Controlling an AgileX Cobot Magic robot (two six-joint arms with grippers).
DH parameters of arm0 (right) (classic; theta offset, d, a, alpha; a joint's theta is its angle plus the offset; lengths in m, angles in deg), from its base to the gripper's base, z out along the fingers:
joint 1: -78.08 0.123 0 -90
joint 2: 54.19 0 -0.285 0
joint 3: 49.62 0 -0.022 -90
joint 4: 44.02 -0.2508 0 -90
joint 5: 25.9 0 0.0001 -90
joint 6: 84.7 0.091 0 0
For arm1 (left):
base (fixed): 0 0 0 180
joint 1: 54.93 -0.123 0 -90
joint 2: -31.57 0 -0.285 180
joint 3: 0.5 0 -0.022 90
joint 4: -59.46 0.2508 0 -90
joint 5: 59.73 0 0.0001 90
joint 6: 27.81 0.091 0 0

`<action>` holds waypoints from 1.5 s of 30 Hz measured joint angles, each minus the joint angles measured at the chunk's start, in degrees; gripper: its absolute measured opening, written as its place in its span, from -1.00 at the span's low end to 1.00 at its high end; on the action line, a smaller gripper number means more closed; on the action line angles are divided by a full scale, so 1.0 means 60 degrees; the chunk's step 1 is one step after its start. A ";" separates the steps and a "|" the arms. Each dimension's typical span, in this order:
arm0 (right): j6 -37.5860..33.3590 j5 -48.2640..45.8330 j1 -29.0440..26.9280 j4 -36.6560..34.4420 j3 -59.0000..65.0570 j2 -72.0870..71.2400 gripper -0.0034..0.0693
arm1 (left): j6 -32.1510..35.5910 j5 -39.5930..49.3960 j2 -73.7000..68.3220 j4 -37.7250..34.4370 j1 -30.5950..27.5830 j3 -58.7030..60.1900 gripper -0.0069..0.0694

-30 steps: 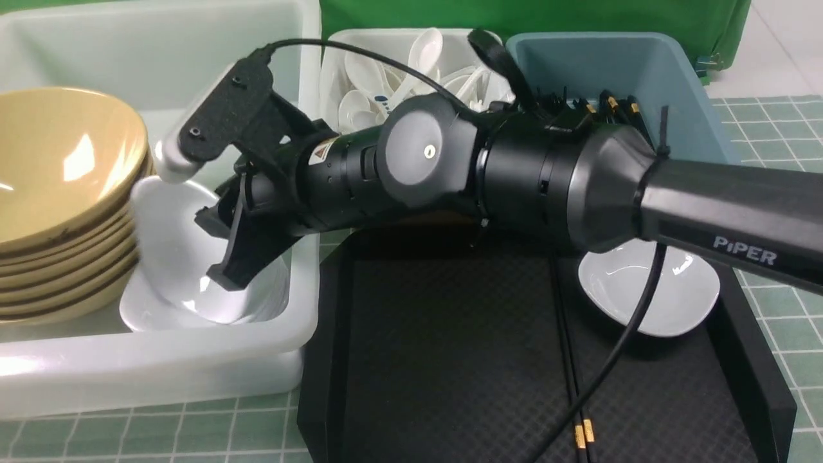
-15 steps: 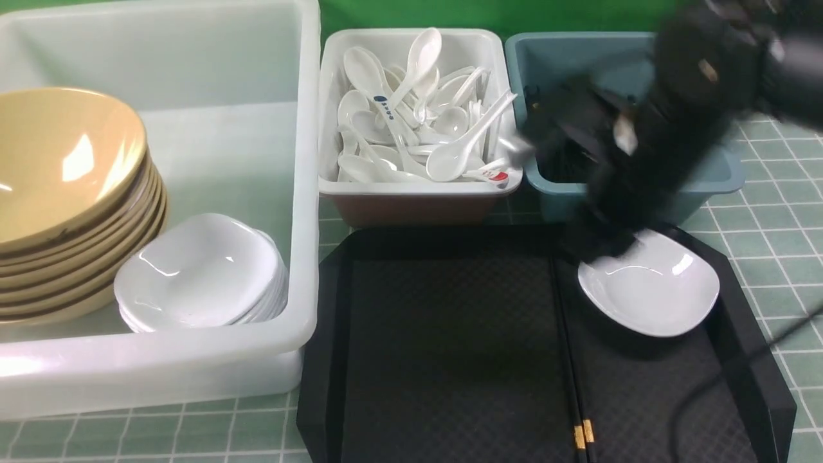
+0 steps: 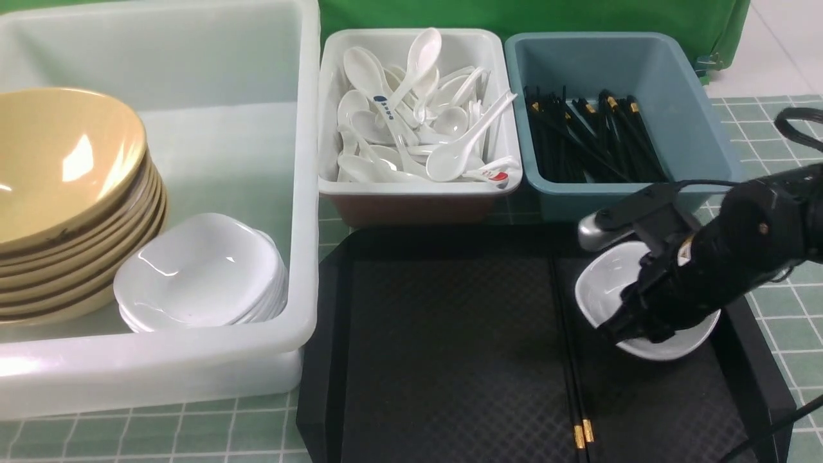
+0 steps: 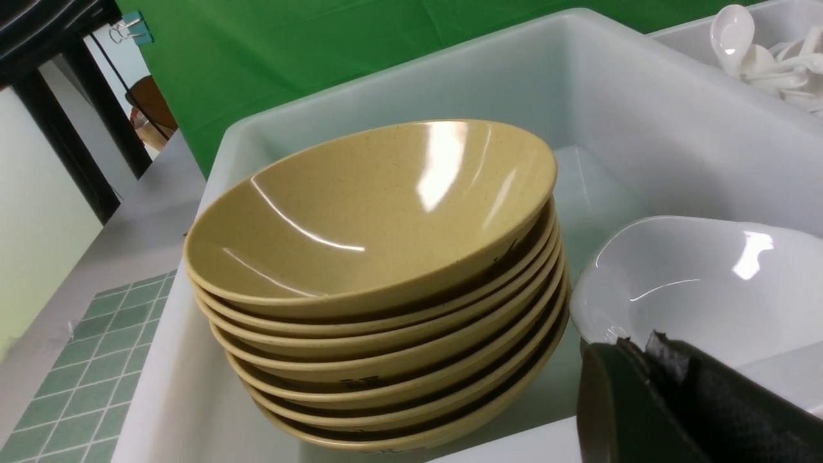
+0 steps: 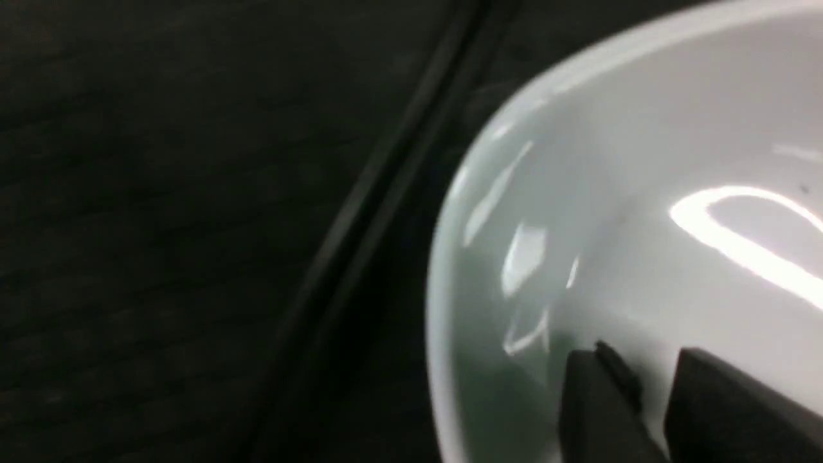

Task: On blue table put chopsticks spoon bowls plates into blue grey white boxes.
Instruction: 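Reach for and grasp the small white dish on the black tray, then place the white bowl into the white bin on top of the stacked bowls with the right gripper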

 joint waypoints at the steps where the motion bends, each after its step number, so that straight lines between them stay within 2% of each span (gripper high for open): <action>1: 0.0001 -0.0255 0.0049 -0.0022 -0.0203 -0.0020 -0.18 | 0.0000 0.0000 0.0000 0.0012 0.0000 0.0000 -0.81; 3: 0.0001 -0.0501 0.0079 0.0018 -0.0375 -0.0048 -0.09 | 0.0000 0.0000 0.0000 0.0025 0.0000 0.0000 -0.81; 6: 0.0184 -0.1250 -0.0144 0.0801 -0.0917 -0.0150 0.20 | 0.0000 0.0000 0.0000 0.0035 0.0000 0.0000 -0.81; 10: 0.0939 -0.1182 -0.0934 0.1440 -0.0968 -0.0132 0.38 | 0.0000 0.0000 0.0000 0.0062 0.0000 0.0000 -0.81; 13: 0.1308 -0.0612 -0.1372 0.1625 -0.0969 0.0013 0.42 | 0.0000 0.0000 0.0000 0.0062 0.0000 0.0000 -0.81; 17: 0.1329 0.0063 -0.1414 0.1617 -0.0977 0.0460 0.43 | -0.0007 0.0008 0.0000 0.0069 0.0000 0.0000 -0.81; 20: 0.1329 0.0235 -0.1414 0.1113 -0.0977 0.0934 0.41 | -0.0007 0.0008 0.0000 0.0069 0.0000 0.0000 -0.81; 23: 0.1174 0.0098 -0.1414 0.0734 -0.1058 0.1001 0.28 | -0.0007 0.0008 0.0000 0.0069 0.0000 0.0000 -0.81; 25: 0.0636 -0.0527 -0.1414 0.0410 -0.1069 0.0890 -0.07 | -0.0007 0.0008 0.0000 0.0069 0.0007 0.0000 -0.81; 27: 0.0478 -0.1105 -0.1414 0.0169 -0.1069 0.0593 -0.27 | -0.0007 0.0008 0.0000 0.0069 0.0007 0.0000 -0.81; 30: 0.0383 -0.1799 -0.1414 -0.0011 -0.1069 -0.0382 -0.55 | -0.0007 0.0035 0.0000 0.0069 0.0007 0.0000 -0.81; 33: -0.0016 -0.2450 -0.1424 -0.0425 -0.1265 -0.1529 -0.70 | -0.0007 0.0034 0.0000 0.0069 0.0007 0.0000 -0.81; 34: -0.0349 -0.2549 -0.1426 -0.1054 -0.1455 -0.1929 -0.70 | -0.0007 0.0034 0.0000 0.0069 0.0007 0.0000 -0.81; 35: -0.0418 -0.2559 -0.1434 -0.1190 -0.1529 -0.2006 -0.70 | -0.0007 0.0034 0.0000 0.0069 0.0007 0.0000 -0.81; 38: -0.2168 -0.2073 -0.1143 -0.5002 -0.2175 -0.2974 -0.70 | -0.0007 0.0034 0.0000 0.0069 0.0007 0.0000 -0.81; 39: -0.2720 -0.1803 -0.0982 -0.5665 -0.2278 -0.3067 -0.70 | -0.0007 0.0024 0.0000 0.0069 0.0007 0.0000 -0.81; 41: -0.4223 -0.0847 0.0007 -0.8064 -0.2589 -0.2994 -0.70 | -0.0007 0.0000 0.0000 0.0069 0.0007 0.0000 -0.81; 43: -0.4851 -0.0369 0.0510 -0.9017 -0.2657 -0.2834 -0.70 | -0.0007 0.0000 0.0000 0.0069 0.0007 0.0000 -0.81; 44: -0.5983 0.0505 0.1354 -1.0576 -0.2682 -0.2425 -0.70 | -0.0007 0.0000 0.0000 0.0069 0.0007 0.0000 -0.81; 45: -0.6823 0.0963 0.1960 -1.1621 -0.2746 -0.2002 -0.70 | -0.0007 0.0000 0.0000 0.0069 0.0007 0.0000 -0.81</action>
